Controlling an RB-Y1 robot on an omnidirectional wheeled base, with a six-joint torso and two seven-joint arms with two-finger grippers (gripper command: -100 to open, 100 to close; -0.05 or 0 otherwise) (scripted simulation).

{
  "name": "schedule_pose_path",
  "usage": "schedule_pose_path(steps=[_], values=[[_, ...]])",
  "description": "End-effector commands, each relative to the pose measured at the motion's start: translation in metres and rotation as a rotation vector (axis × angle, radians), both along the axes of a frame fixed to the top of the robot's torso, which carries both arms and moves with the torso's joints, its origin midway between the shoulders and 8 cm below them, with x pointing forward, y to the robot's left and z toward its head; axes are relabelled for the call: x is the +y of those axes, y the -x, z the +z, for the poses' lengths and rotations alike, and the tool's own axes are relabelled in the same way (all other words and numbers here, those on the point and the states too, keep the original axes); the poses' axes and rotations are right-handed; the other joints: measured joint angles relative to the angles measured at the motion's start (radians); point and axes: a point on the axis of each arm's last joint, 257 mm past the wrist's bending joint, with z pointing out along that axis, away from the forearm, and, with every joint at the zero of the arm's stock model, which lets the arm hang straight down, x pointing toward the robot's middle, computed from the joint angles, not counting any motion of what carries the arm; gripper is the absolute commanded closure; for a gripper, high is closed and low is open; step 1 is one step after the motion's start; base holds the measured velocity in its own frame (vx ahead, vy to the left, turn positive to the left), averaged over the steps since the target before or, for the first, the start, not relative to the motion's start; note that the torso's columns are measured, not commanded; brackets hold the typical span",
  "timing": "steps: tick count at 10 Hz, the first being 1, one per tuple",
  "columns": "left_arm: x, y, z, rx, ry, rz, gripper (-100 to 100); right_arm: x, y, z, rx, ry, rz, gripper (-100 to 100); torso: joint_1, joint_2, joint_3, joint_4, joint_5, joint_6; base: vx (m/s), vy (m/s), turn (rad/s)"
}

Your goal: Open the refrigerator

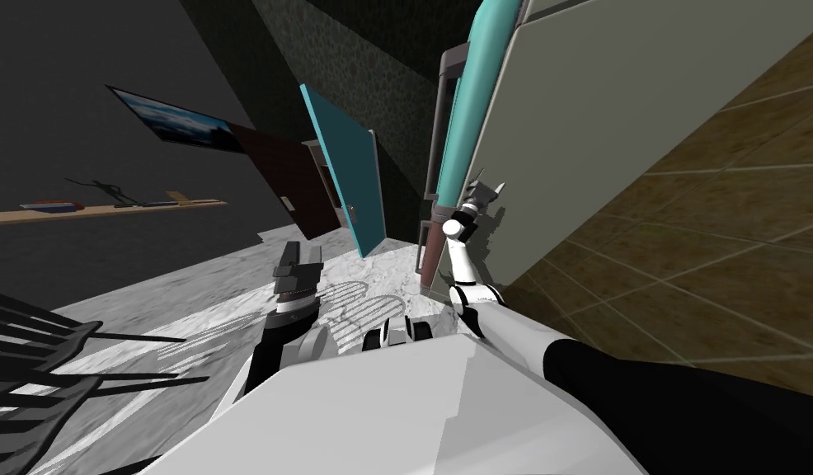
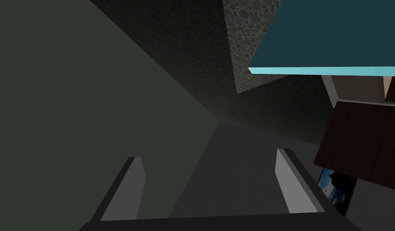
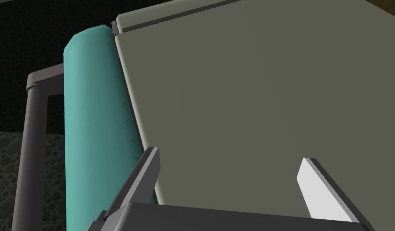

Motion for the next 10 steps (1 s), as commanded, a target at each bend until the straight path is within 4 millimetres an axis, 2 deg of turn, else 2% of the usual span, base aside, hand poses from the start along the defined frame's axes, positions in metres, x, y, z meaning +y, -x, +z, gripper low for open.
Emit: schedule_pose_path(steps=[1,6,10], values=[[0.0,0.0,0.0,0.0,0.0,0.0,0,-0.003,-0.007,0.006,-0.036,-0.061,0.058,-100,0.0,0.0,0.0,0.0,0.0,0.0,-0.004,-0.008,-0.001],[0.0,0.0,0.0,0.0,0.0,0.0,0,-0.017,-0.041,0.01,-0.13,-0.271,0.232,-100,0.0,0.0,0.0,0.0,0.0,0.001,-0.009,-0.017,0.082],[0.0,0.0,0.0,0.0,0.0,0.0,0,-0.021,-0.069,0.002,-0.179,-0.43,0.356,-100,0.0,0.0,0.0,0.0,0.0,0.0,-0.005,-0.025,0.066]])
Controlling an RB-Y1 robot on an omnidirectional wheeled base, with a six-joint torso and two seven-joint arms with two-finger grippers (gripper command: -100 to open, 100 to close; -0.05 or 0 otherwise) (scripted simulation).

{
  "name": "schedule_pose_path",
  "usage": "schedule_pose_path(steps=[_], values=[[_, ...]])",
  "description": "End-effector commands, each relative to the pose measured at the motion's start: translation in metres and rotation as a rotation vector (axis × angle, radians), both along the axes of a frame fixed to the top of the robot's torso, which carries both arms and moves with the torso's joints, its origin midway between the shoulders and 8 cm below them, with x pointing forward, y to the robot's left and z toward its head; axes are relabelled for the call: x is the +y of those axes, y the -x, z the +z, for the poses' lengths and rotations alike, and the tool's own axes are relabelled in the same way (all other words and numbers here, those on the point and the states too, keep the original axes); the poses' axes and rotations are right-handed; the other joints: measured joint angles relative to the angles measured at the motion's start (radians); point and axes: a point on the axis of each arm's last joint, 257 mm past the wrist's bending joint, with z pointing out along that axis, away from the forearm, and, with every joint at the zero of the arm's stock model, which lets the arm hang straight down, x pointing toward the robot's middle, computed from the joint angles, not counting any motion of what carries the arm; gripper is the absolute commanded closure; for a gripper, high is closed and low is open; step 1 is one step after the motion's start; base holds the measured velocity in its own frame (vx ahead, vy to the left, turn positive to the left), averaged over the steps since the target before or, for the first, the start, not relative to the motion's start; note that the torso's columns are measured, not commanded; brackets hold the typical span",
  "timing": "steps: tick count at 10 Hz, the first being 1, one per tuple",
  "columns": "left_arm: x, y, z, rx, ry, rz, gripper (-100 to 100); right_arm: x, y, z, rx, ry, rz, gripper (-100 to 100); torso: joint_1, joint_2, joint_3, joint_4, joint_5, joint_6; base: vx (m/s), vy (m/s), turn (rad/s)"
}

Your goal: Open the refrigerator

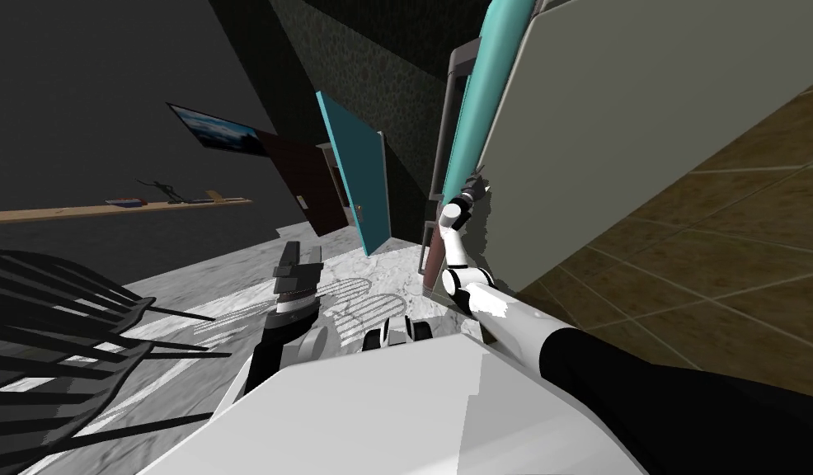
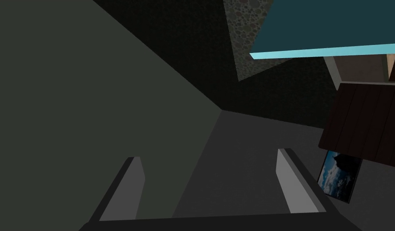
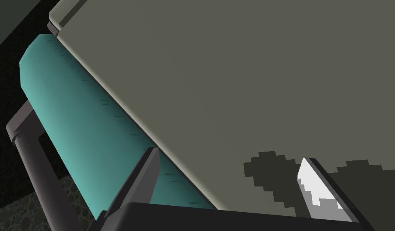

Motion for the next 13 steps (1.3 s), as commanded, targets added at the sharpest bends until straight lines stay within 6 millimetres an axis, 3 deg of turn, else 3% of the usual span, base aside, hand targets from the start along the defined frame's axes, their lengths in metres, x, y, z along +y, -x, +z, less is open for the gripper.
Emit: schedule_pose_path(steps=[1,8,13], values=[[0.0,0.0,0.0,0.0,0.0,0.0,0,-0.001,-0.017,-0.007,-0.027,-0.097,0.078,-100,-0.001,-0.004,-0.004,-0.002,0.0,-0.004,-0.019,-0.026,0.047],[0.0,0.0,0.0,0.0,0.0,0.0,0,0.013,-0.07,-0.034,-0.09,-0.38,0.288,-100,0.0,-0.035,-0.026,-0.015,0.001,-0.016,-0.012,-0.033,0.044],[0.0,0.0,0.0,0.0,0.0,0.0,0,0.029,-0.097,-0.054,-0.108,-0.528,0.391,-100,0.007,-0.054,-0.041,-0.026,0.002,-0.03,-0.001,-0.032,0.039]])
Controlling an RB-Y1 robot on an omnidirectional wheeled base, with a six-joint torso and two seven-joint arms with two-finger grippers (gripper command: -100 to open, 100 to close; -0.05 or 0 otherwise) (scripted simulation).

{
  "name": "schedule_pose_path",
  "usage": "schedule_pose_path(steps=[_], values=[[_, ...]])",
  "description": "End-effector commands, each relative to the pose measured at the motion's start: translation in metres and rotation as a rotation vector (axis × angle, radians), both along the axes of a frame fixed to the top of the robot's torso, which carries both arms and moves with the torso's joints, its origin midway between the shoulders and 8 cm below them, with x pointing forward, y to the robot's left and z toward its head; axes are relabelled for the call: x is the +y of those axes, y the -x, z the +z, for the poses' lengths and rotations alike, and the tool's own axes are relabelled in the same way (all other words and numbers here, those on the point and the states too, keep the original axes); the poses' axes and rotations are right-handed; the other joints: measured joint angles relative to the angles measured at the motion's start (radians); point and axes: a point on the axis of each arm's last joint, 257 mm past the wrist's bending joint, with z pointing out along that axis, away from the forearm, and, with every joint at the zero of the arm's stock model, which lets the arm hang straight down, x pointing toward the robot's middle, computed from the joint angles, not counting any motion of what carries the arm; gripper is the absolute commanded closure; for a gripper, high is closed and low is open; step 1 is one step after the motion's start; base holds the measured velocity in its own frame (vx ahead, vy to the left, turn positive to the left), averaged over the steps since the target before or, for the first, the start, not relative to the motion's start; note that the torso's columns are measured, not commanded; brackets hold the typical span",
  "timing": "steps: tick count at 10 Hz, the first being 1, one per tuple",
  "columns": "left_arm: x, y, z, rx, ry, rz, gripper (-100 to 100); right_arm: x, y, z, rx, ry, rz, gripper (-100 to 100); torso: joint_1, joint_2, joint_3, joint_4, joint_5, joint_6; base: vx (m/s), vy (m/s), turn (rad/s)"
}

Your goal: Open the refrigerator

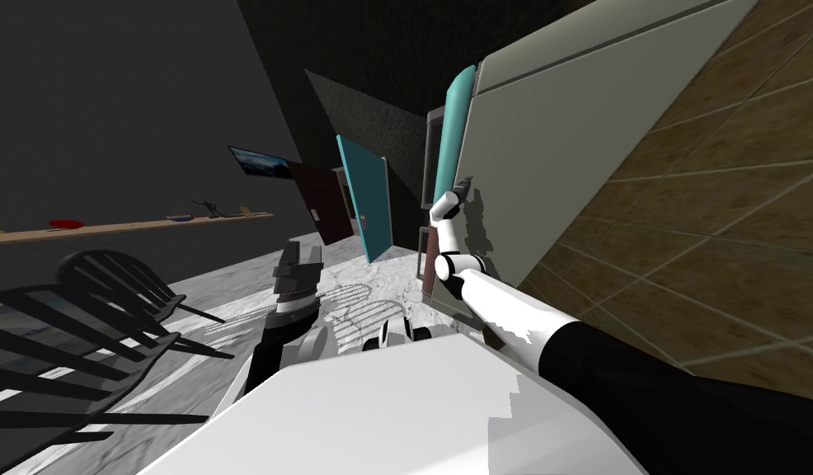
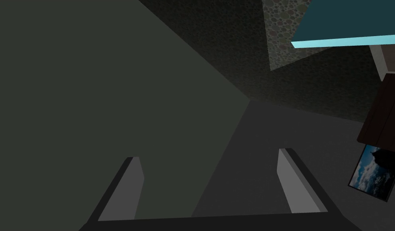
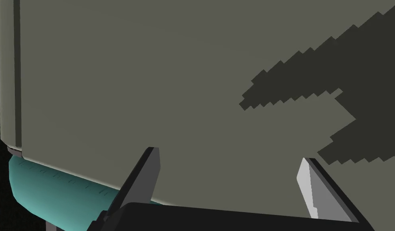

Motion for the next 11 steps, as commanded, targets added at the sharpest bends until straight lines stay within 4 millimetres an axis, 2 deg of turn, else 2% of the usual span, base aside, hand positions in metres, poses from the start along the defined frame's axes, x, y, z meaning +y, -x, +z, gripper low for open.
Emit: schedule_pose_path(steps=[1,3,4,6,7,11], values=[[0.0,0.0,0.0,0.0,0.0,0.0,0,0.03,-0.027,-0.017,-0.004,-0.083,0.1,-100,0.002,-0.003,-0.002,-0.003,0.0,-0.001,0.0,-0.037,0.036],[0.0,0.0,0.0,0.0,0.0,0.0,0,0.03,-0.028,-0.019,-0.004,-0.093,0.108,-100,0.003,-0.01,-0.007,-0.006,0.0,-0.005,-0.012,-0.022,0.018],[0.0,0.0,0.0,0.0,0.0,0.0,0,0.04,-0.037,-0.028,-0.008,-0.147,0.145,-100,0.004,-0.01,-0.006,-0.007,-0.001,-0.003,-0.002,-0.008,0.036],[0.0,0.0,0.0,0.0,0.0,0.0,0,0.04,-0.037,-0.028,-0.008,-0.147,0.145,-100,0.006,-0.013,-0.009,-0.009,0.0,-0.008,-0.007,-0.03,0.022],[0.0,0.0,0.0,0.0,0.0,0.0,0,0.05,-0.046,-0.036,-0.011,-0.196,0.179,-100,0.005,-0.013,-0.009,-0.008,-0.001,-0.005,0.006,-0.025,0.008],[0.0,0.0,0.0,0.0,0.0,0.0,0,0.05,-0.046,-0.036,-0.011,-0.196,0.179,-100,0.006,-0.015,-0.011,-0.009,-0.001,-0.007,-0.001,-0.003,0.012]])
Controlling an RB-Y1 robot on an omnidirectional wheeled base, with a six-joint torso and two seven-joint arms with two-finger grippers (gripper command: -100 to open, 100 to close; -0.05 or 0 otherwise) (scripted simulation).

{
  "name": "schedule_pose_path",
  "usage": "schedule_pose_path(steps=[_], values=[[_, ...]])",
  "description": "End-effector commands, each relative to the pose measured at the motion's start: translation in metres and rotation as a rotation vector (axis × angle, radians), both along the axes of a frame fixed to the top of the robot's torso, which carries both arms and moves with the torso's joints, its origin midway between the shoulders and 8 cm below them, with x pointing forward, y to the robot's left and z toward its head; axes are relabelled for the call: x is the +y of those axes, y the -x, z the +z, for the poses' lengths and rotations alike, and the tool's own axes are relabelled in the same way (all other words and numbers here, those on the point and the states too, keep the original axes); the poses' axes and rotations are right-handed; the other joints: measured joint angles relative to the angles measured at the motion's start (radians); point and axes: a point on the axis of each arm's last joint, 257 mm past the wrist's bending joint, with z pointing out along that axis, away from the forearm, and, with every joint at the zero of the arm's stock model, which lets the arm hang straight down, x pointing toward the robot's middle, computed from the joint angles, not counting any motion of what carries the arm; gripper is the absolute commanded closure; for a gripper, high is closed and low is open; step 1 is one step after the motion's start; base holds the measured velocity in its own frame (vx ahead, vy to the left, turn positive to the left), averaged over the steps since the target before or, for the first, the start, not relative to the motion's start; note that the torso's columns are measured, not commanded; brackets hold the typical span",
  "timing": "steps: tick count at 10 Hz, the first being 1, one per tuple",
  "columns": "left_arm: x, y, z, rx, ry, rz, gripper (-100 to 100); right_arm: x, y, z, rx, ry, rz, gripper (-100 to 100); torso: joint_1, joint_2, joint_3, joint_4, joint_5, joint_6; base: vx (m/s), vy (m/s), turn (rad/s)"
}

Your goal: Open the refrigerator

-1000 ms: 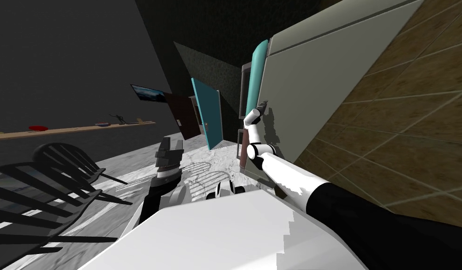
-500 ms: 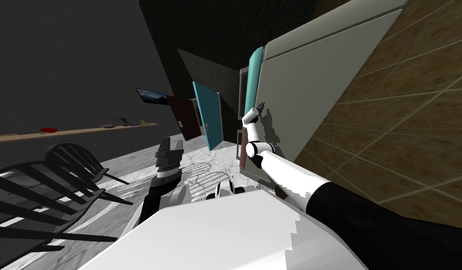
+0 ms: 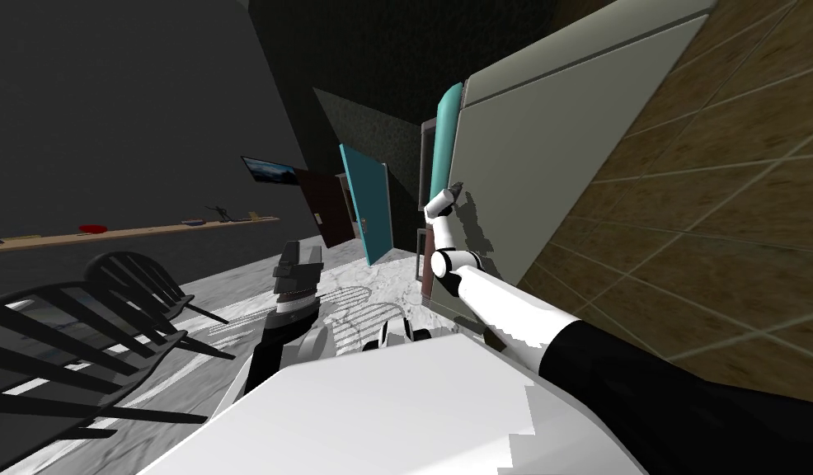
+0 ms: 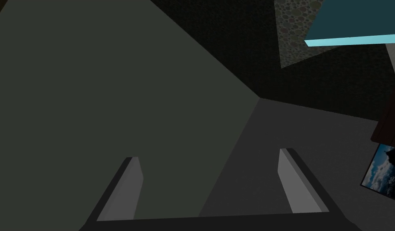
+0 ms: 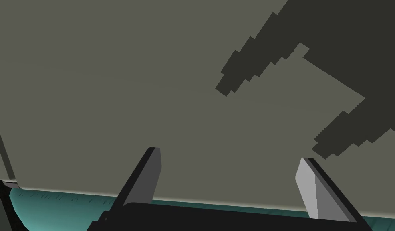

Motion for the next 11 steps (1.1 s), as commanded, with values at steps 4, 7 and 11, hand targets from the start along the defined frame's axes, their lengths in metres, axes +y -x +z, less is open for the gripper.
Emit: schedule_pose_path(steps=[4,7,11], values=[[0.0,0.0,0.0,0.0,0.0,0.0,0,0.018,-0.013,-0.01,0.011,-0.004,0.047,-100,-0.003,-0.001,-0.001,0.0,-0.001,0.0,0.004,0.0,0.003],[0.0,0.0,0.0,0.0,0.0,0.0,0,0.029,-0.02,-0.018,0.011,-0.048,0.079,-100,-0.009,0.006,0.004,0.006,-0.002,0.01,0.011,-0.016,0.092],[0.0,0.0,0.0,0.0,0.0,0.0,0,0.072,-0.039,-0.045,0.025,-0.162,0.175,-100,-0.041,0.048,0.036,0.018,-0.017,0.045,0.04,-0.011,0.068]])
